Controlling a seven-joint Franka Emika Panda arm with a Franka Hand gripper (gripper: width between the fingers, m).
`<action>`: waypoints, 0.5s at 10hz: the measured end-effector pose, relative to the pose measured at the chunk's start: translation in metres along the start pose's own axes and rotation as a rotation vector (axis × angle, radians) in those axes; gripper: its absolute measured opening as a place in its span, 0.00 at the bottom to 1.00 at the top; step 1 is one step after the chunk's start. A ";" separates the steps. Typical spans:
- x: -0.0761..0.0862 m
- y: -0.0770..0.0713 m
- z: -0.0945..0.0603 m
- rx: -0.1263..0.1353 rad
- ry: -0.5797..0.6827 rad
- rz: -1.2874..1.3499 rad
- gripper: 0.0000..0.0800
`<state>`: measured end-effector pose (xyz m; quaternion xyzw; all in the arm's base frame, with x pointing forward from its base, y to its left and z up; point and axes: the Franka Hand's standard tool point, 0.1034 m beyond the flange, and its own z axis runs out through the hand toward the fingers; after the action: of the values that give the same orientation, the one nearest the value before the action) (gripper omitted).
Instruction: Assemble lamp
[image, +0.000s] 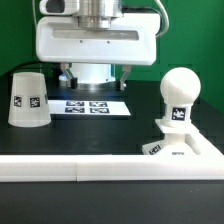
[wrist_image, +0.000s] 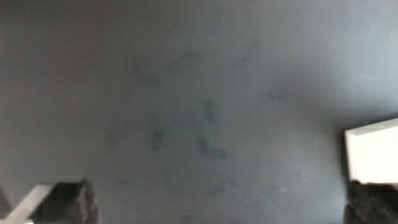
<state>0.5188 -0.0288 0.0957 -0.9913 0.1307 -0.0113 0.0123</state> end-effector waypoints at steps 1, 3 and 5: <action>0.001 0.007 0.000 -0.003 0.001 0.001 0.87; 0.002 0.034 -0.001 -0.007 -0.001 -0.080 0.87; -0.003 0.060 -0.006 -0.010 -0.001 -0.118 0.87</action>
Offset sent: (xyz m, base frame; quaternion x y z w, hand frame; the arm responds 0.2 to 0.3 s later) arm -0.0296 -0.0551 0.0081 -0.0072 0.0102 -0.1007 0.9948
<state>0.5001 -0.0859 0.0998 -0.9973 0.0720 -0.0110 0.0066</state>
